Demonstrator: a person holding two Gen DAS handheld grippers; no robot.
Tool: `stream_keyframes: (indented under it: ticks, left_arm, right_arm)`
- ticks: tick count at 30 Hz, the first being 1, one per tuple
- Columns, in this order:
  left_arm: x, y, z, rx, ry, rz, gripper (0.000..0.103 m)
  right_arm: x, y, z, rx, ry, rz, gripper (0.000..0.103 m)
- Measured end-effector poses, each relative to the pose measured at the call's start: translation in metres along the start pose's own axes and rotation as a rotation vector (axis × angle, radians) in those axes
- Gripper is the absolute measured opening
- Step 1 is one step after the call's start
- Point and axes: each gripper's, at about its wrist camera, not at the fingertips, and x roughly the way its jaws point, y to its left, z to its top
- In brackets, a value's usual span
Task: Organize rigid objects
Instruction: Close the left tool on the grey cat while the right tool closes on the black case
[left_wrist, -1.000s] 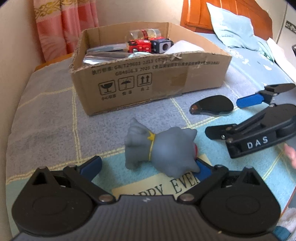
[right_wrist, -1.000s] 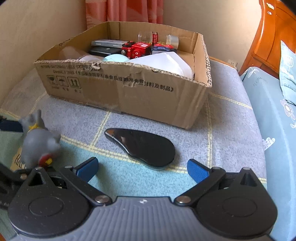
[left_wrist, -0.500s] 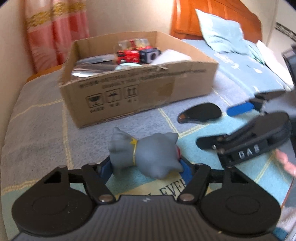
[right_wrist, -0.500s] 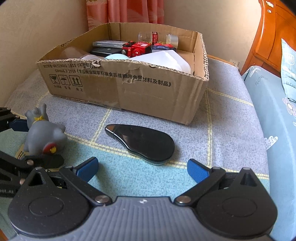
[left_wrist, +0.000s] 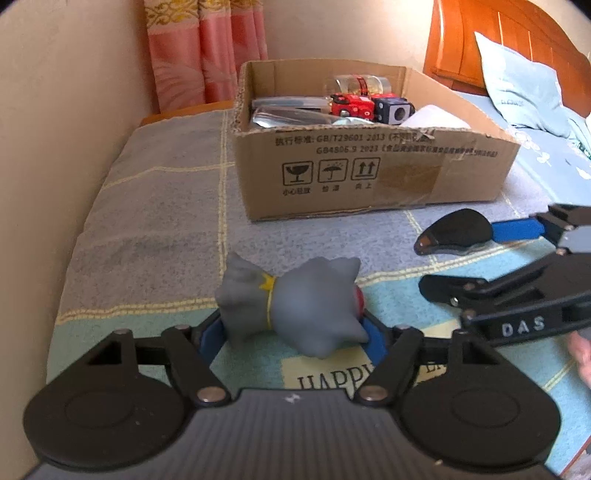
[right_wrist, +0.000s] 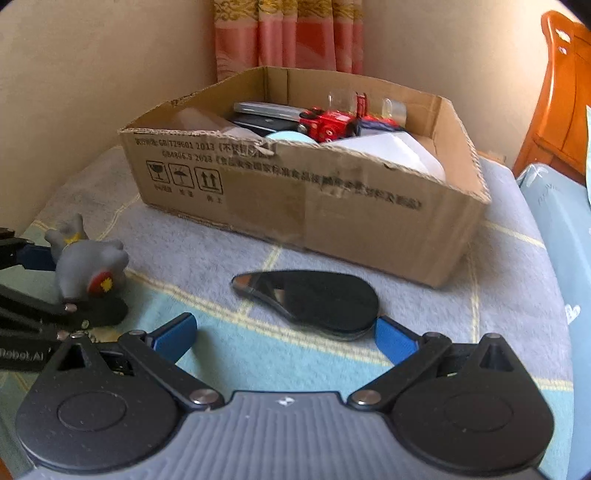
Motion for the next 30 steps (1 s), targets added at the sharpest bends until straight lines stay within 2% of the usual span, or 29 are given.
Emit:
stream_keyframes:
  ticks: [4,8,13,20,26,30]
  left_arm:
    - [0.001,0.001,0.0,0.018,0.0,0.005,0.079]
    - [0.001,0.001,0.0,0.033,0.0,0.001,0.08]
    - [0.004,0.005,0.0,0.033,-0.002,-0.009,0.084]
    - [0.005,0.006,0.0,0.023,0.0,-0.023,0.085]
    - [0.002,0.006,0.001,0.033,-0.008,-0.029,0.085]
    - [0.002,0.005,0.001,0.038,0.002,-0.028,0.085]
  right_arm:
    - [0.008,-0.001,0.011,0.017,-0.01,0.016,0.103]
    - [0.014,0.003,0.015,-0.02,-0.016,-0.006,0.103]
    - [0.019,0.001,0.018,-0.077,-0.03,0.039,0.103]
    - [0.02,-0.003,0.019,-0.143,-0.024,0.094,0.103]
    - [0.014,-0.005,0.016,-0.162,-0.034,0.112,0.093]
    - [0.011,-0.005,0.014,-0.173,-0.032,0.118,0.093]
